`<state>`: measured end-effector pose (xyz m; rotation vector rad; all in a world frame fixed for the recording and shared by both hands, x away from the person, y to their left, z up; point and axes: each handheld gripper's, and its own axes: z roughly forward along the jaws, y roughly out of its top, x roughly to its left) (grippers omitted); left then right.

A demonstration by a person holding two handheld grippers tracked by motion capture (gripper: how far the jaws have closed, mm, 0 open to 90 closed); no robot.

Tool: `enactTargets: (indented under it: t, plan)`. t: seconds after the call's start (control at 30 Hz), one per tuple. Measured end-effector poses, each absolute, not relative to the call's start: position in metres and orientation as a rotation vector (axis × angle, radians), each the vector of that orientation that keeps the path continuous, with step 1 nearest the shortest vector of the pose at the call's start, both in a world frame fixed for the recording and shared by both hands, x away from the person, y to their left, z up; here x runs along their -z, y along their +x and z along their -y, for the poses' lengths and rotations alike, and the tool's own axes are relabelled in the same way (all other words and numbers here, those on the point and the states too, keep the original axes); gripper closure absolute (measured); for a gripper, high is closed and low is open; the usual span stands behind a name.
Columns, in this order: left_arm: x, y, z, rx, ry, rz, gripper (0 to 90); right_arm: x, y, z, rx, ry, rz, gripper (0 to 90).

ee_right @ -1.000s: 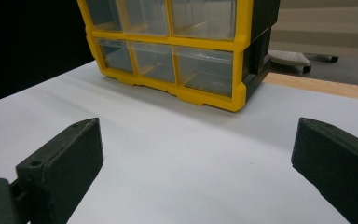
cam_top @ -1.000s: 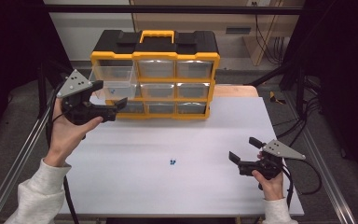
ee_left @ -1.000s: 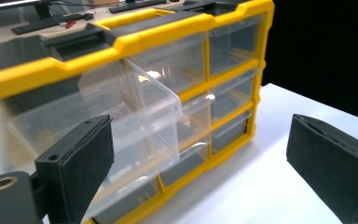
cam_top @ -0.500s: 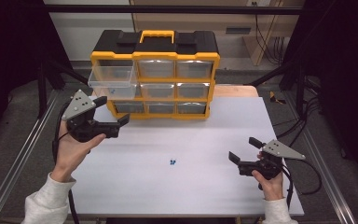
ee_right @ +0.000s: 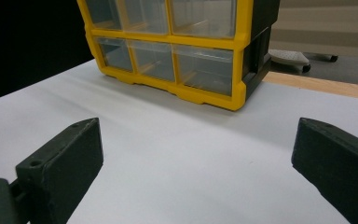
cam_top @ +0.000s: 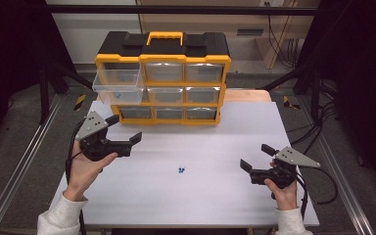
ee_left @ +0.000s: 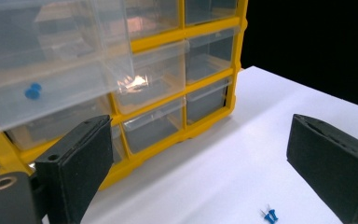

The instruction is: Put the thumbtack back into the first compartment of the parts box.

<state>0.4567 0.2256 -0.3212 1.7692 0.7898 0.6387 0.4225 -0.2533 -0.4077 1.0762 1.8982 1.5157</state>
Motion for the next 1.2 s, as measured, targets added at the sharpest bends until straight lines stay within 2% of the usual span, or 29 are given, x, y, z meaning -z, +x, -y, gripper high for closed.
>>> enactTargets:
  t: [0.83,1.2]
  plan:
    - [0.379,0.465,-0.193,-0.56,1.831,-0.838,6.9,0.408,0.422,0.254,-1.517,1.08,-1.896,2.4]
    - [0.4,0.473,-0.166,-0.532,1.917,-0.841,7.1,0.408,0.422,0.253,-1.521,1.078,-1.897,2.3]
